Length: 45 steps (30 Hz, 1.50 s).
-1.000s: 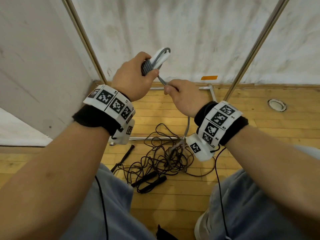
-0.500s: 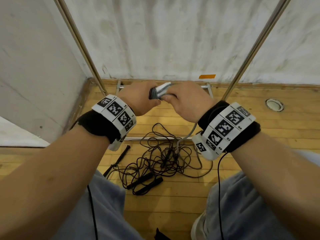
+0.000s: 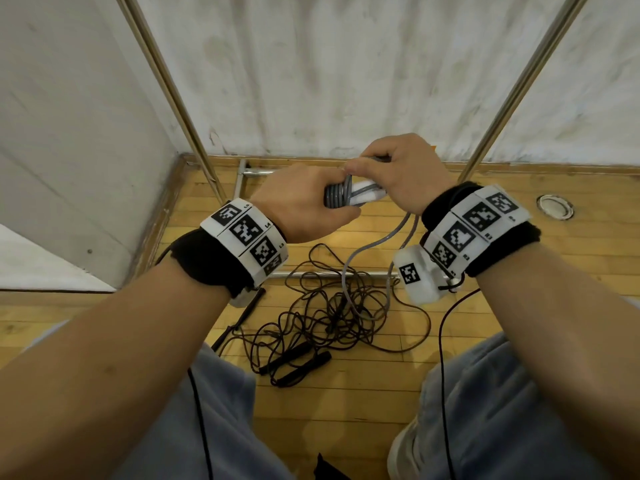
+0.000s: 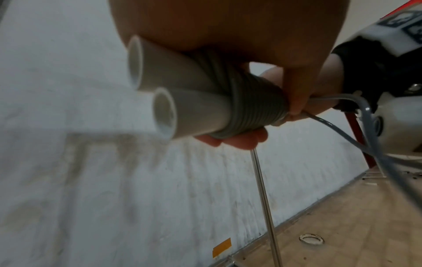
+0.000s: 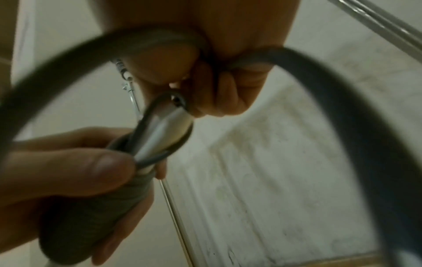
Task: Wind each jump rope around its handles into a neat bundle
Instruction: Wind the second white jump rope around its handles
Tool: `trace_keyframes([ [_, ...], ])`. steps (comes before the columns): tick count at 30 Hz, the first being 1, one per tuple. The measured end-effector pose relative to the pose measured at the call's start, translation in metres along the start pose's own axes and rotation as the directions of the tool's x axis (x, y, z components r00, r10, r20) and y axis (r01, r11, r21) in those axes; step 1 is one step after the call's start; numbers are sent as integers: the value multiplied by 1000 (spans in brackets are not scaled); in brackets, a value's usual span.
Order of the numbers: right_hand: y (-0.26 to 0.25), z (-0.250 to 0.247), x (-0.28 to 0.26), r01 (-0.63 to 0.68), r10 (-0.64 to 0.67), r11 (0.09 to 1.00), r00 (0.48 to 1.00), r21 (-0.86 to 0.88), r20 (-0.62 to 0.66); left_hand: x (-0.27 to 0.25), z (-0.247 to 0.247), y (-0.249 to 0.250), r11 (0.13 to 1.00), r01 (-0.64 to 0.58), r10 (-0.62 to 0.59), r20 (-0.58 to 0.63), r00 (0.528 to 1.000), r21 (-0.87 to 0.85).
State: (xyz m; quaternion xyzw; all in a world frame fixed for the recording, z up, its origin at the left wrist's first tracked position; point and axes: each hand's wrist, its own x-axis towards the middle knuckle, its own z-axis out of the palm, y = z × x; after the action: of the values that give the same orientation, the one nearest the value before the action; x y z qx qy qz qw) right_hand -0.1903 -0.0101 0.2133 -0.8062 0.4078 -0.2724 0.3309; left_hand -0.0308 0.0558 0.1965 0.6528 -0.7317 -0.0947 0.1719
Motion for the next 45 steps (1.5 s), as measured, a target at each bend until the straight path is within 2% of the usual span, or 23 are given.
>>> trace_keyframes([
  [3, 1, -1, 0, -66, 63, 975, 998, 215, 20, -6, -9, 1, 997, -43, 44, 12, 999, -64],
  [6, 4, -1, 4, -174, 163, 871, 984, 458, 64, -9, -17, 6, 956, -62, 54, -38, 998, -286],
  [8, 5, 4, 4, -197, 175, 813, 980, 548, 92, -8, -19, 9, 901, -47, 16, -76, 997, -431],
  [10, 4, 10, 2, -195, 173, 782, 980, 592, 95, -7, -19, 9, 862, -31, -23, -101, 995, -506],
  [12, 2, 17, 1, -170, 170, 818, 984, 550, 51, -4, -18, 7, 837, -13, -62, -118, 991, -547],
  [13, 1, 20, 0, -125, 144, 878, 990, 462, -5, -3, -17, 6, 833, -1, -85, -129, 988, -554],
  [15, -3, 29, -3, -3, 23, 984, 993, 180, -114, 1, -17, 3, 816, 31, -143, -149, 978, -577],
  [17, -8, 38, -8, 81, -82, 997, 990, -12, -118, 4, -19, 1, 779, 44, -188, -165, 968, -626],
  [21, -9, 45, -12, 107, -138, 942, 987, -317, -78, 6, -23, 1, 760, 31, -198, -186, 962, -649],
  [23, -10, 43, -11, 69, -92, 962, 993, -264, -78, 6, -23, 2, 766, 36, -204, -189, 961, -642],
  [25, -11, 45, -10, -35, 35, 996, 999, -84, 1, 6, -23, 2, 774, 41, -210, -195, 958, -632],
  [27, -12, 49, -11, -121, 119, 992, 990, 21, 76, 7, -24, 2, 760, 30, -209, -200, 957, -649],
  [30, -14, 51, -14, -171, 143, 966, 978, 194, 149, 9, -27, -2, 752, 32, -225, -210, 951, -658],
  [32, -13, 50, -13, -178, 137, 961, 971, 210, 195, 11, -27, -8, 790, 62, -259, -241, 935, -610],
  [34, -11, 49, -14, -177, 144, 975, 963, 133, 226, 14, -28, -19, 849, 131, -309, -279, 909, -511],
  [36, -6, 47, -13, -158, 165, 986, 974, -59, 156, 17, -28, -33, 895, 249, -368, -298, 881, -370],
  [38, -2, 40, -10, -153, 159, 971, 987, -186, 21, 19, -26, -46, 904, 350, -413, -281, 866, -246],
  [41, -4, 24, -5, -109, 74, 981, 975, -161, -209, 18, -24, -54, 891, 447, -453, -258, 853, -87],
  [42, -5, 19, -3, -96, 63, 988, 966, -122, -251, 17, -24, -54, 880, 474, -468, -255, 846, -42],
  [44, -7, 15, -4, -81, 63, 994, 975, -73, -215, 16, -24, -52, 861, 500, -507, -202, 838, -87],
  [45, -9, 17, -6, -82, 68, 992, 988, -96, -140, 15, -23, -49, 847, 489, -522, -153, 839, -208],
])
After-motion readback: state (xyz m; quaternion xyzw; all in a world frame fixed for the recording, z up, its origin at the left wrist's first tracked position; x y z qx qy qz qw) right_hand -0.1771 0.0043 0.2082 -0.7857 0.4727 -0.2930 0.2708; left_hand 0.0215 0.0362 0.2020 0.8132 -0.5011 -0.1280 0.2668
